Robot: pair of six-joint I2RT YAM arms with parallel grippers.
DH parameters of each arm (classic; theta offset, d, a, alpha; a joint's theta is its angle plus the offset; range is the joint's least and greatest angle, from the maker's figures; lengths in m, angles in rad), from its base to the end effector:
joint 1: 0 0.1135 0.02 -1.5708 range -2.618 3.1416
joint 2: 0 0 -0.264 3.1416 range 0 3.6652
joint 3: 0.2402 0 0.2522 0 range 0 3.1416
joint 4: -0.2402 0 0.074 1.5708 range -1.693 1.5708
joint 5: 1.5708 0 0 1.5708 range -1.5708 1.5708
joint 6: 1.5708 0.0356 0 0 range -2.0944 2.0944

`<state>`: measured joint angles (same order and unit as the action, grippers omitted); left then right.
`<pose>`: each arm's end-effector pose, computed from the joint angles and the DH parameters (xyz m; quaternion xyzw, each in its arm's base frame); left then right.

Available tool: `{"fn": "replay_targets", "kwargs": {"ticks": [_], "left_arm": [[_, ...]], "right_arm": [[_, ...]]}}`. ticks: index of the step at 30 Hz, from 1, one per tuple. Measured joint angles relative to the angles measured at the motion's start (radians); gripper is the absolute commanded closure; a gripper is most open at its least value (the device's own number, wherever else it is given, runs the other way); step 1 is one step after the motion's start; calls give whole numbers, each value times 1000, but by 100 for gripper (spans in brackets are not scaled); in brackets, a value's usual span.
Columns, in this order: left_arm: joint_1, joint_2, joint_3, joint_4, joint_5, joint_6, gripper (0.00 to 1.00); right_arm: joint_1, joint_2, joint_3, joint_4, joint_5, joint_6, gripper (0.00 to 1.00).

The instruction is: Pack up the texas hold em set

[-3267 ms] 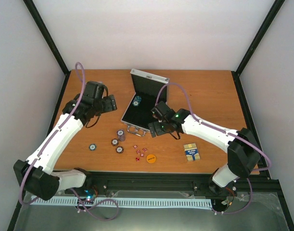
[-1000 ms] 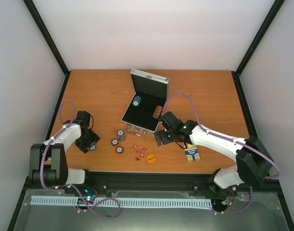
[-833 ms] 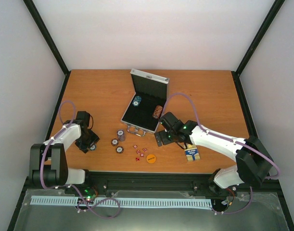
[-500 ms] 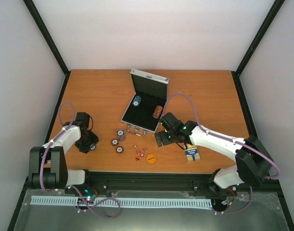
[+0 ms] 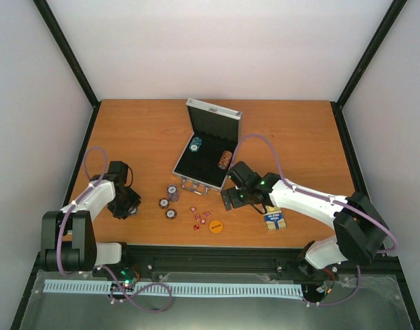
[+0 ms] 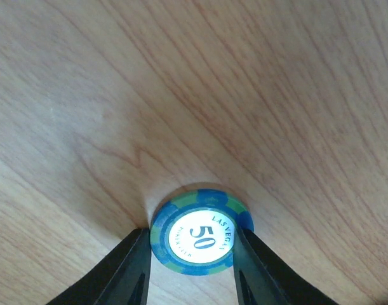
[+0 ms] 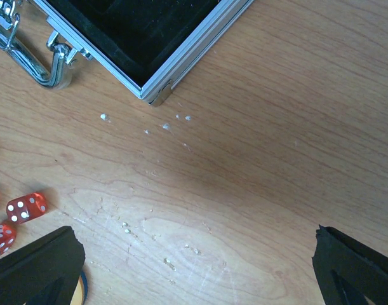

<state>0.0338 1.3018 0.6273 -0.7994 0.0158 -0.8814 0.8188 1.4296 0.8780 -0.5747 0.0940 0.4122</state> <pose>0.1891 0.0058 0.1528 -0.4409 0.8962 -0.0271 0.0409 0.1869 0.1949 0.1988 -0.1866 0.9564 0.0897 0.2062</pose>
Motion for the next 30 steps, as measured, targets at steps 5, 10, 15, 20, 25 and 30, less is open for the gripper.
{"fn": "replay_targets", "kwargs": {"ticks": [5,10,15,20,25,30], "left_arm": [[0,-7,0,-5,0,2,62],[0,-48,17,-36,-1,19,60],[0,-75,76,-48,-8,53,56],[0,-74,88,-56,-6,77,35],[0,-60,77,-58,5,78,33],[0,-20,45,-57,26,74,35]], "right_arm": [[0,0,0,1,0,0,0],[0,0,0,3,0,2,0],[0,0,0,5,0,3,0],[0,0,0,6,0,3,0],[0,0,0,7,0,3,0],[0,0,0,7,0,3,0]]}}
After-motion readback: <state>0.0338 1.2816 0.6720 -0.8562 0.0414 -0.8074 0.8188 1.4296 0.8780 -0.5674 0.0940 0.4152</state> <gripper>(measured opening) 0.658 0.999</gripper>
